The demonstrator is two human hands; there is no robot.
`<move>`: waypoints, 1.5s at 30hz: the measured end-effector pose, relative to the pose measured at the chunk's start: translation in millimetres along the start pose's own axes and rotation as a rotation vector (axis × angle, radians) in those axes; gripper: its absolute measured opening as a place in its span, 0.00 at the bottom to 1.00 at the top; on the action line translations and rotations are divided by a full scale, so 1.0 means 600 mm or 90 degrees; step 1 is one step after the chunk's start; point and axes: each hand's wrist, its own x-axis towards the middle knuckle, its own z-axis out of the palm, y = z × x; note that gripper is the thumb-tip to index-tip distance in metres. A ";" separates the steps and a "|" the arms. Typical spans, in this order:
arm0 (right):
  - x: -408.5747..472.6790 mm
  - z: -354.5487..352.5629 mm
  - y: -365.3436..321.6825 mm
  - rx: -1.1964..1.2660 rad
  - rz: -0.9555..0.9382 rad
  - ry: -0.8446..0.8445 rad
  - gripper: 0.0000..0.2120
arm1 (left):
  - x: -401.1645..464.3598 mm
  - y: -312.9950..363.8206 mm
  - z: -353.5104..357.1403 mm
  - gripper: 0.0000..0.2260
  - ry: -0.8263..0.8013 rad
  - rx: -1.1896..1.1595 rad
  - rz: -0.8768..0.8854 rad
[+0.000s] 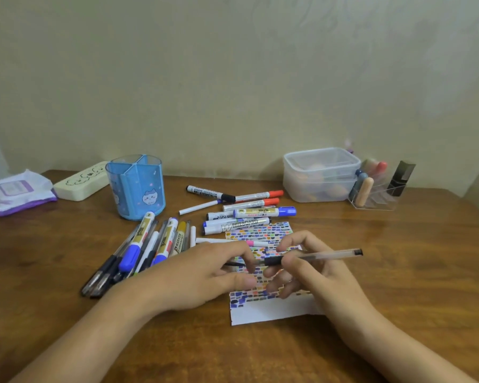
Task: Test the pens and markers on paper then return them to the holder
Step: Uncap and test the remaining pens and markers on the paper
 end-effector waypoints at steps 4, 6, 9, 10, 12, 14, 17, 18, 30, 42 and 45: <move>-0.001 -0.004 0.002 -0.020 -0.005 -0.017 0.05 | 0.003 0.006 0.004 0.08 -0.003 -0.005 0.012; -0.002 -0.004 0.004 -0.021 -0.021 -0.027 0.07 | 0.003 0.006 0.005 0.08 0.002 -0.007 0.017; 0.000 -0.004 0.009 -0.008 -0.041 -0.037 0.09 | 0.003 0.002 0.006 0.09 0.009 0.003 0.019; 0.000 -0.005 0.009 -0.007 -0.046 -0.037 0.09 | 0.004 0.000 0.006 0.09 0.011 0.011 0.023; 0.001 -0.008 0.007 -0.016 -0.050 -0.027 0.09 | 0.004 -0.001 0.007 0.09 0.020 0.019 0.034; 0.001 -0.011 0.004 -0.016 -0.050 -0.015 0.09 | 0.004 -0.001 0.007 0.09 0.024 0.020 0.037; 0.000 -0.009 0.003 -0.024 -0.043 -0.011 0.10 | 0.003 0.001 0.008 0.09 0.023 0.011 0.043; -0.001 -0.008 0.004 -0.027 -0.043 -0.013 0.10 | 0.003 0.003 0.008 0.09 0.024 0.010 0.047; 0.004 -0.016 -0.003 -0.043 -0.037 0.048 0.10 | 0.003 -0.008 -0.002 0.06 0.072 0.053 0.032; 0.002 -0.015 0.001 -0.134 -0.067 0.024 0.10 | 0.011 -0.002 0.016 0.07 0.127 0.157 0.053; 0.002 -0.017 0.003 -0.117 -0.071 0.035 0.10 | 0.008 0.006 0.016 0.08 0.135 0.178 0.052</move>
